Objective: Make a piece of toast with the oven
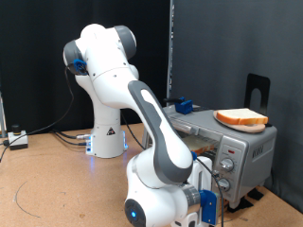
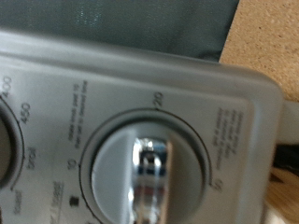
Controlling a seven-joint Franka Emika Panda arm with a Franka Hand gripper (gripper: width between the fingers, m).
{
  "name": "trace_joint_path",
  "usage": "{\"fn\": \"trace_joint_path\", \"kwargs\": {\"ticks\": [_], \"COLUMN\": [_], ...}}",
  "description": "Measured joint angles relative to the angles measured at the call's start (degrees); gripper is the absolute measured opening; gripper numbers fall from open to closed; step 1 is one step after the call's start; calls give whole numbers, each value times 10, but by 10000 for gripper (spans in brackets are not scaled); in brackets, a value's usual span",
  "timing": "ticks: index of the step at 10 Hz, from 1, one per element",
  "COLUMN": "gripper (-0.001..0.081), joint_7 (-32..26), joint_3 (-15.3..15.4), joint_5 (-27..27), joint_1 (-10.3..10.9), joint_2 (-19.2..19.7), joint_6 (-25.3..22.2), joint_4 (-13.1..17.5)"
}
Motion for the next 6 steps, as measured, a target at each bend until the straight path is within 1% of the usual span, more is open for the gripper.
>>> {"fn": "trace_joint_path", "kwargs": {"ticks": [4,6], "gripper": [809,547], "joint_7": [0,0], "joint_3": [8,7], "joint_5": [9,9], "joint_1": [6,7], "joint_2": [0,0], "joint_6": [2,4], "joint_4": [2,2]}}
